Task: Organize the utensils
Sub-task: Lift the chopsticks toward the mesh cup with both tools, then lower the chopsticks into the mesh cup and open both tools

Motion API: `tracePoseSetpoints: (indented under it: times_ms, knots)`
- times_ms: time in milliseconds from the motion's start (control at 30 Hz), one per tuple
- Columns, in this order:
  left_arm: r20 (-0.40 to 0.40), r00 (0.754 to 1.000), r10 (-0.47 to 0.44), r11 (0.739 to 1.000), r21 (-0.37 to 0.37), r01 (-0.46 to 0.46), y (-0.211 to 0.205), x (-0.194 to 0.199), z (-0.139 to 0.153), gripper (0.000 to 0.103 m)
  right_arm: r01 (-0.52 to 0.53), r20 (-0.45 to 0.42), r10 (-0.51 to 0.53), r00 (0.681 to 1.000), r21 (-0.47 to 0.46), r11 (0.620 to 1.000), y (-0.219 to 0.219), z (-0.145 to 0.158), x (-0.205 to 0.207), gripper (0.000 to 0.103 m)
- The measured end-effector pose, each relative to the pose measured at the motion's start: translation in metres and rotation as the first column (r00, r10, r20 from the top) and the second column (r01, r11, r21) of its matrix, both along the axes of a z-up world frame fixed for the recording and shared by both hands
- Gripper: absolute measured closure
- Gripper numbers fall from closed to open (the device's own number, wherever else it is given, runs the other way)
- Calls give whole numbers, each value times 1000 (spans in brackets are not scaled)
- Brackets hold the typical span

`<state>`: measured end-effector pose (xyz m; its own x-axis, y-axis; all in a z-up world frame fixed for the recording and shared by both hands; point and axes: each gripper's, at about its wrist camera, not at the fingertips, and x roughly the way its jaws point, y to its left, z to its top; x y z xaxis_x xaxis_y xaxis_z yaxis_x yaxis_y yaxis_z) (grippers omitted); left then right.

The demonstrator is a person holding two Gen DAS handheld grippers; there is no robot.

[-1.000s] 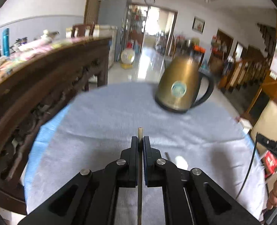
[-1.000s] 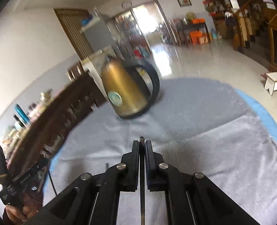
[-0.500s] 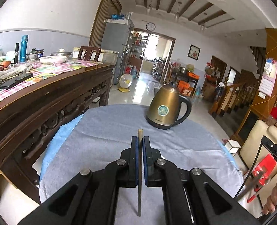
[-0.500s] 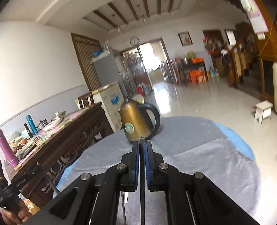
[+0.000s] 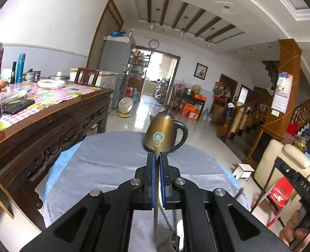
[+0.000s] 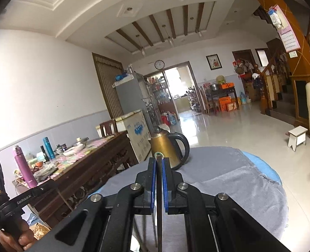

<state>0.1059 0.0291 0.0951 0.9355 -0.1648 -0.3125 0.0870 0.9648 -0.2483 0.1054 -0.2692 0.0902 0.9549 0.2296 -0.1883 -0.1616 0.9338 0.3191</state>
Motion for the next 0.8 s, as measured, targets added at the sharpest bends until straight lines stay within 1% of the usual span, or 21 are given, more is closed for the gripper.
tracePoseSetpoints:
  times_ms: [267,400,567,633,800]
  knots:
    - [96,994,-45,999,-13,46,-9,-27,33,99,-28,99,29,995,-14,1000,14,29,-24,97]
    - [117,991,-72,997,-12,74,-19,-29,40,99,-24,144,26,989,-13,1000,25,39,-26,97]
    - [105,992,-76,997,-4,77,-31,-23,31,99,-7,168,8,986,-11,1000,45,35,-18,97]
    - [93,993,-72,997,7,71,-34,-20,25,99,-7,162,10,987,-15,1000,54,28,-13,97]
    - [34,997,-68,998,-4,68,-37,-13,5,99,-11,120,19,993,-64,998,75,3,-5,97]
